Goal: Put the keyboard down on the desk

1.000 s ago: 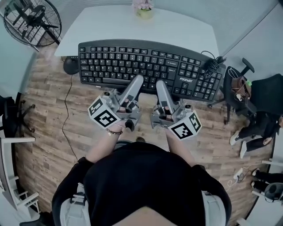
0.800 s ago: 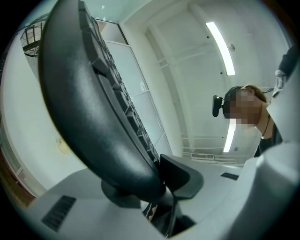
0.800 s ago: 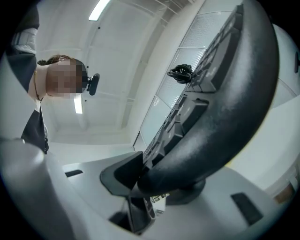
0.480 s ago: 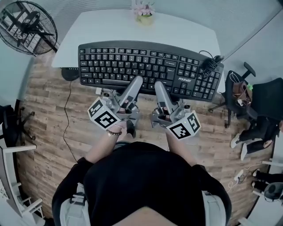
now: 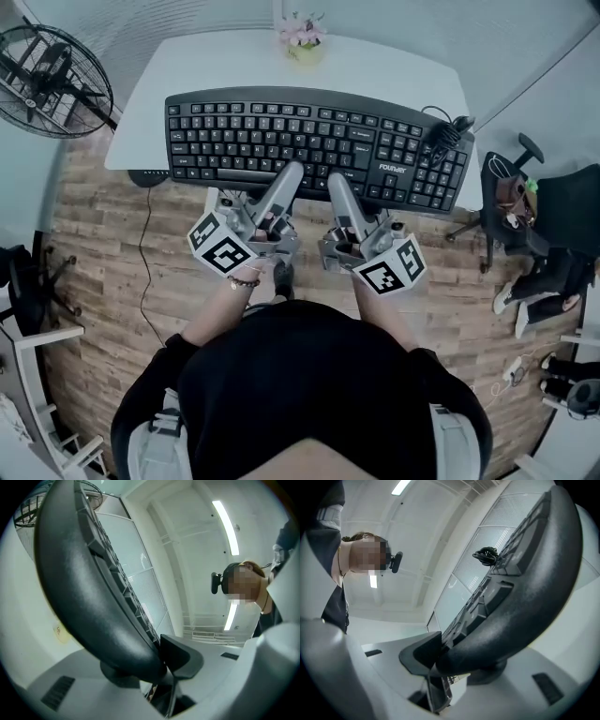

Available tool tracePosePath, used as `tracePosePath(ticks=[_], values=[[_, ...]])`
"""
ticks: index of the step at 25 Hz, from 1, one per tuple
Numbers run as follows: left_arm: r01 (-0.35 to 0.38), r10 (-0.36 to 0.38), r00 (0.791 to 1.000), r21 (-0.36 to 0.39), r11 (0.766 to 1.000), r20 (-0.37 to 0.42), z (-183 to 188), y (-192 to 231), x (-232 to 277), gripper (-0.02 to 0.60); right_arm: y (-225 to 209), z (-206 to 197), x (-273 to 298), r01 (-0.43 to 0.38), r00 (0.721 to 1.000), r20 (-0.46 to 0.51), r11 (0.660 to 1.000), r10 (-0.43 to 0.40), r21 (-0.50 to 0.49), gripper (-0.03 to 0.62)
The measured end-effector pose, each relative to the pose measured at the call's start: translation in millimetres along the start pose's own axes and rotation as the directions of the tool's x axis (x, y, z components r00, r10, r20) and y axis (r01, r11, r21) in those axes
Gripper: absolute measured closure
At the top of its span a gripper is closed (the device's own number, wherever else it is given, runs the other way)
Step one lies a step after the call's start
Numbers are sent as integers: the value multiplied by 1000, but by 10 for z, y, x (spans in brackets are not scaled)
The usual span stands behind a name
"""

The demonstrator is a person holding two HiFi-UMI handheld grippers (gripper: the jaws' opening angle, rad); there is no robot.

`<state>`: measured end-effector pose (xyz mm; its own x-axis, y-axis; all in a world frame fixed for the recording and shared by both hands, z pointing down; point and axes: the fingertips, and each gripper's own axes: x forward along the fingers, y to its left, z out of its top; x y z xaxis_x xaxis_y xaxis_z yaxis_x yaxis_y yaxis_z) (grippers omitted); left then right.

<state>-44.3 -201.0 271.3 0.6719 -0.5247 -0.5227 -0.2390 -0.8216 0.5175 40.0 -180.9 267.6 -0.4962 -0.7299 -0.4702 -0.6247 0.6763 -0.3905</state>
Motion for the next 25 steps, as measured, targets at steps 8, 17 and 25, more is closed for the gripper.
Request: tracePosePath(ticks=[8,17,25], values=[[21,-21,1000,-5,1000,-7,159,309,177,453,-187,-46,322,15,1000,11,1000,-14,-18,445],[39,-40,999,-22,999,-32,231,497,225,453,-265,-125,465,50,998,31,998,-49,-34,442],[43,-44,998,-31,999,-41,220,517,227,451,-274,-132,463,69,997,31,997,-68,-36,441]])
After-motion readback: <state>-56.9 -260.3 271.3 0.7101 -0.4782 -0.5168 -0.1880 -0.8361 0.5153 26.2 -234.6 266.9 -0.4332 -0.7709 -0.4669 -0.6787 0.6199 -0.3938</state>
